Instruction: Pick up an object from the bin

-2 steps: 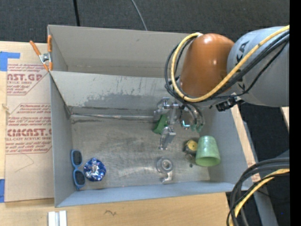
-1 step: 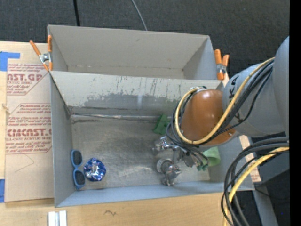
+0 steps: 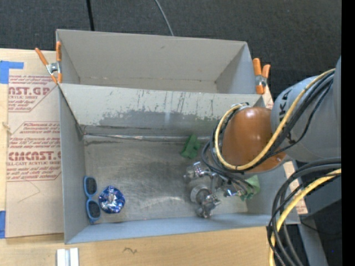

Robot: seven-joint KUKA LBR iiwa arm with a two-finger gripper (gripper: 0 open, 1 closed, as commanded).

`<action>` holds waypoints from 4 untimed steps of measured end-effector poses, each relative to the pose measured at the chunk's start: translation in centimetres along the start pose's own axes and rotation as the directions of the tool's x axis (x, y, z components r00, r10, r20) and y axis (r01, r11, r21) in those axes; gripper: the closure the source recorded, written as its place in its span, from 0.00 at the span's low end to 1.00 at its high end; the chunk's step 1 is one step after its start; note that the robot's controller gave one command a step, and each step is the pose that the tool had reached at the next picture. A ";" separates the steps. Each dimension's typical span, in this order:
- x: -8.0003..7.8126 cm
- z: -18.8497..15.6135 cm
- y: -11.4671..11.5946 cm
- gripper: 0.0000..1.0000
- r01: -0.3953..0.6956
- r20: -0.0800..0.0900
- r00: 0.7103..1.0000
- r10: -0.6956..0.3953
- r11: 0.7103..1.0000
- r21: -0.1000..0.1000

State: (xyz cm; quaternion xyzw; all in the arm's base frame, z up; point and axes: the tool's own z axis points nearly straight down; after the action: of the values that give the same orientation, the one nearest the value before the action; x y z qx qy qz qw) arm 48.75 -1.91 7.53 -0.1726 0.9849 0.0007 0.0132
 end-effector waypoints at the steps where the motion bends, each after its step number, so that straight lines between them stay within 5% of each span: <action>1: 1.0 -2.5 -3.2 0.00 -0.106 -0.024 0.994 0.106 0.994 0.000; 2: 3.1 0.2 -11.1 0.00 -0.022 -0.014 1.000 0.022 1.000 -0.009; 3: 3.6 0.1 -11.7 0.00 0.283 -0.005 0.959 -0.283 0.959 -0.011; 4: 4.0 0.1 -12.0 1.00 0.282 -0.017 0.959 -0.283 0.959 -0.012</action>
Offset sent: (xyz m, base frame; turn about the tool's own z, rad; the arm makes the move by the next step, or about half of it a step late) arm 0.0003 -0.0338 0.0247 0.1058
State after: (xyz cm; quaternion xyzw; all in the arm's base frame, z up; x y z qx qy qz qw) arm 49.06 -14.56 7.36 -0.3114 0.9503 0.0018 0.0034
